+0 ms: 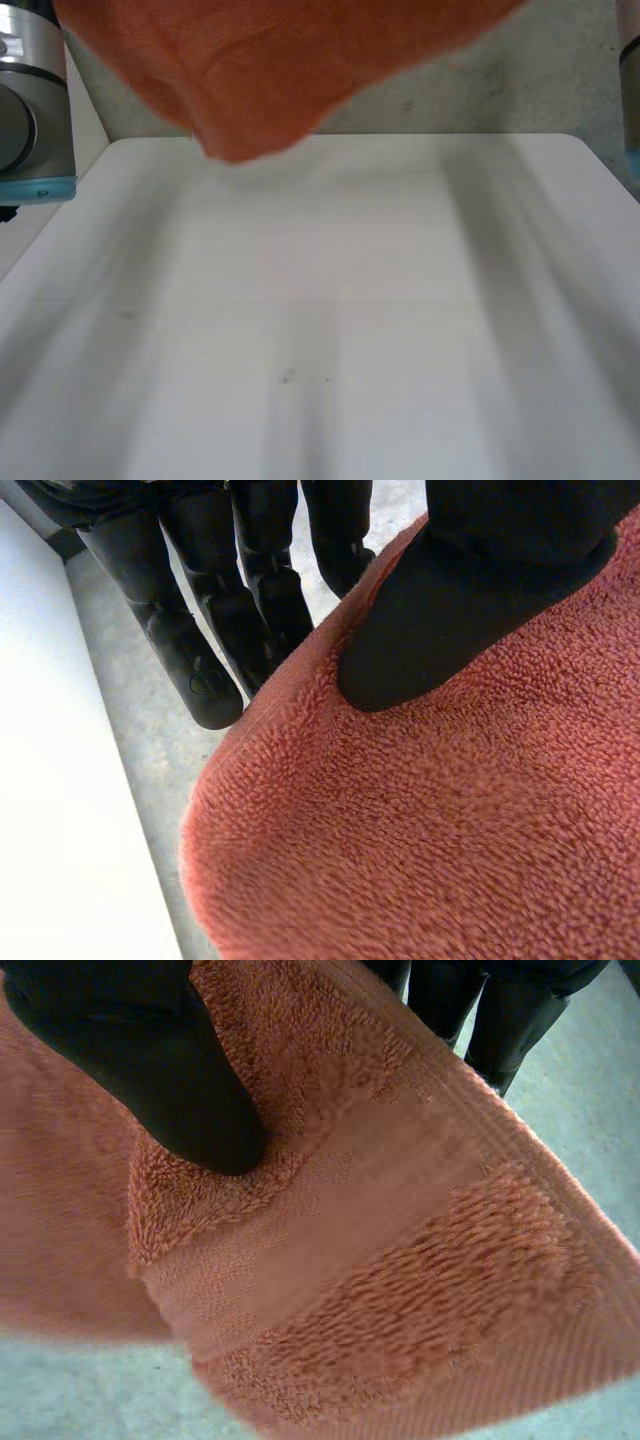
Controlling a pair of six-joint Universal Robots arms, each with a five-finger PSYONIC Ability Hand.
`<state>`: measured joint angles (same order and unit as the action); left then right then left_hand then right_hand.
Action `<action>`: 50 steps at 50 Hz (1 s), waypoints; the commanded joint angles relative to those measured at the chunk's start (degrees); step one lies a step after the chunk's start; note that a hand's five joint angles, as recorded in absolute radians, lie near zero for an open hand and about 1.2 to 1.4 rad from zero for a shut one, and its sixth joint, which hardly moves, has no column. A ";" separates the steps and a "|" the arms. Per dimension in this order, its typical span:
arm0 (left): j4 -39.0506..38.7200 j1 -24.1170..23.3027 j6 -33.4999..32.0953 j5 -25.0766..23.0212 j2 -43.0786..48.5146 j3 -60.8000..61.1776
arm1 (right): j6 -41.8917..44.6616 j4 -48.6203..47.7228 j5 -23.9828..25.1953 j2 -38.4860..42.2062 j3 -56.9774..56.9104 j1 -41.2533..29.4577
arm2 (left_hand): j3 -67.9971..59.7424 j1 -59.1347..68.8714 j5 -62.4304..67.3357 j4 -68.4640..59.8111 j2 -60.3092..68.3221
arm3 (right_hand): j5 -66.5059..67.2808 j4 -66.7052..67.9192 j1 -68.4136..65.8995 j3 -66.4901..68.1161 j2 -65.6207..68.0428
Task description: Fold the laundry
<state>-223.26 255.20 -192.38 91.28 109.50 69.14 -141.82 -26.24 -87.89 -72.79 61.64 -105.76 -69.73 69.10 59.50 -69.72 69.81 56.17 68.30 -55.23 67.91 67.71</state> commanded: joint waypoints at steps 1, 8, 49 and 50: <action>4.59 2.06 0.43 0.65 -0.78 10.67 | -0.39 5.31 6.40 -1.12 12.95 0.38 | -10.27 10.90 10.50 -10.28 10.19 | 13.83 11.70 -24.77 12.09 12.29; 4.76 2.32 -0.19 -0.32 2.02 22.95 | -0.48 6.55 8.00 3.18 21.94 0.47 | -10.27 10.90 10.50 -10.28 10.19 | 13.83 11.70 -24.77 12.09 12.29; 13.11 2.50 -0.19 -0.23 2.91 32.20 | -18.41 20.70 17.84 13.82 30.29 12.51 | -10.27 10.90 10.50 -10.28 10.19 | -19.09 -21.22 8.15 -20.83 -20.63; 13.11 2.50 -0.19 -0.23 2.91 32.11 | -18.23 20.79 17.93 13.56 30.64 12.51 | -10.27 10.90 10.50 -10.28 10.19 | -18.92 -21.04 7.97 -20.65 -20.46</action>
<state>-210.06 257.68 -192.54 91.06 112.36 101.37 -160.57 -5.41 -70.16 -58.78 91.69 -93.21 -69.73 69.13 59.50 -69.72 69.82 32.46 41.62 -36.63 41.91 42.95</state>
